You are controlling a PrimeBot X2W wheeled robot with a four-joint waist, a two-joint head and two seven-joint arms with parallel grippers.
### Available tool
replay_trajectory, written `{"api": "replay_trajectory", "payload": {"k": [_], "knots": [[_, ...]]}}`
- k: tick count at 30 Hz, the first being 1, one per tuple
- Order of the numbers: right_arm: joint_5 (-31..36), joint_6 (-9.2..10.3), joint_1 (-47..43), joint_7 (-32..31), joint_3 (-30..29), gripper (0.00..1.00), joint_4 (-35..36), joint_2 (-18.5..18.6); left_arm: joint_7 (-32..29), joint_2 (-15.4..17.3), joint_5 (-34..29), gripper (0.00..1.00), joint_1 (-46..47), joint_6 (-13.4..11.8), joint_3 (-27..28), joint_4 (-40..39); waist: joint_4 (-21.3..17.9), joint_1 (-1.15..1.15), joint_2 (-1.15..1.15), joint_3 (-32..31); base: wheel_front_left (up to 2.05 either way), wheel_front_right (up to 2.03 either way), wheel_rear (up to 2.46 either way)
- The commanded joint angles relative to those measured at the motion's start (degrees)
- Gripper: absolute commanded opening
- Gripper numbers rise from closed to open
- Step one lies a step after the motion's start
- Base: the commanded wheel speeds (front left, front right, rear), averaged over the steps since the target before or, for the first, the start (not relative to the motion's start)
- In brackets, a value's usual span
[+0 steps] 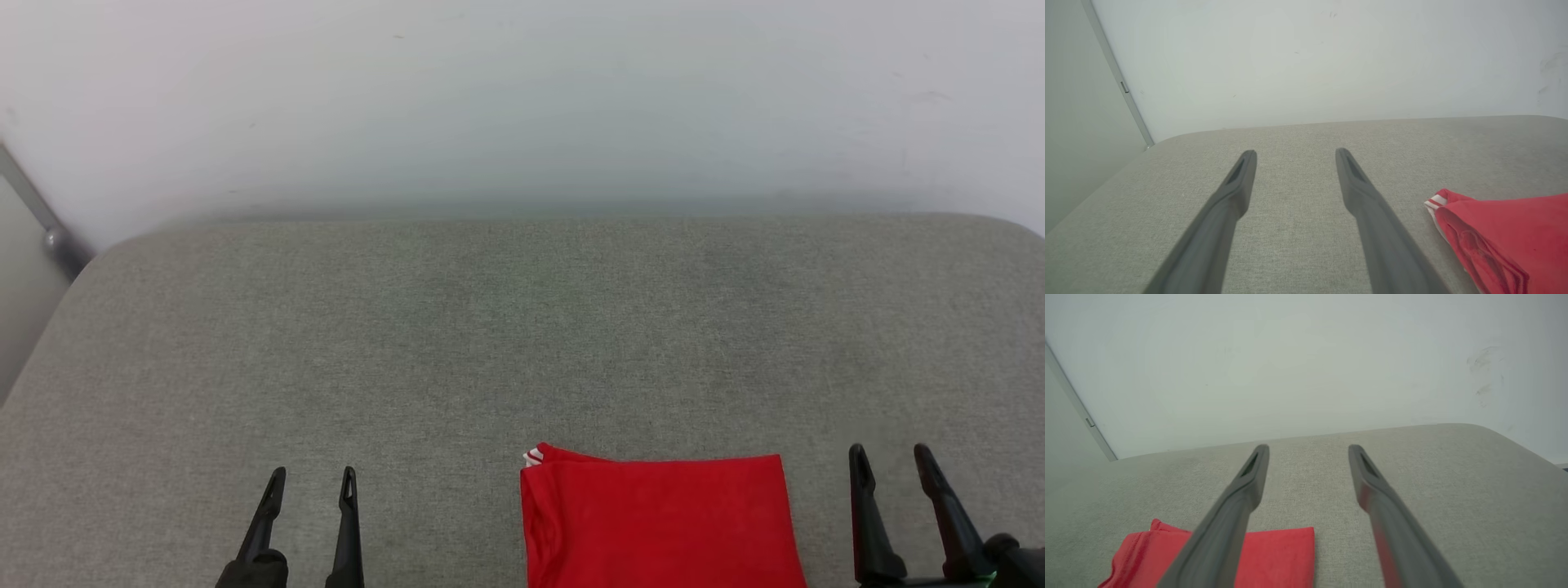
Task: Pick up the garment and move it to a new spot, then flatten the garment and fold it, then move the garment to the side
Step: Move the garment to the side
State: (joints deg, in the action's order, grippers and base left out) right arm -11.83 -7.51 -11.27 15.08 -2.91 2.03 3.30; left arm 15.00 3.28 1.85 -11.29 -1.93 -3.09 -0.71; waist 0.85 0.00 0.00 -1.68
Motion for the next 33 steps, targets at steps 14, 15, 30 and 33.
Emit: {"api": "replay_trajectory", "payload": {"k": [14, 15, 30, 33], "knots": [[1.89, 0.05, 10.5, -0.75, 0.42, 1.0, 2.81, 4.33, 0.24, -0.2, 0.07, 1.0, -0.51, -0.28, 0.81, -0.66, -0.55, 0.0, 0.0, 0.32, 0.0, 0.0, 0.0], [1.64, 0.05, 12.4, -1.52, 0.5, 1.0, 3.16, 5.45, 0.25, -0.2, 0.01, 1.0, -0.29, -0.22, 0.76, -0.65, -0.53, 0.0, 0.0, 0.41, 0.0, 0.0, 0.0], [-18.53, 0.05, 27.64, -42.18, 14.77, 1.0, 2.27, 28.03, 0.24, -0.28, -0.06, 1.0, 1.34, 0.08, 0.99, -1.17, 0.48, 0.0, 0.0, 2.97, 0.0, 0.0, 0.0], [-25.62, 0.05, 27.06, -51.12, 18.24, 1.0, 1.45, 32.09, 0.24, -0.31, 0.03, 1.0, 1.82, 0.14, 0.81, -1.16, 0.67, 0.0, 0.0, 4.0, 0.0, 0.0, 0.0]]}}
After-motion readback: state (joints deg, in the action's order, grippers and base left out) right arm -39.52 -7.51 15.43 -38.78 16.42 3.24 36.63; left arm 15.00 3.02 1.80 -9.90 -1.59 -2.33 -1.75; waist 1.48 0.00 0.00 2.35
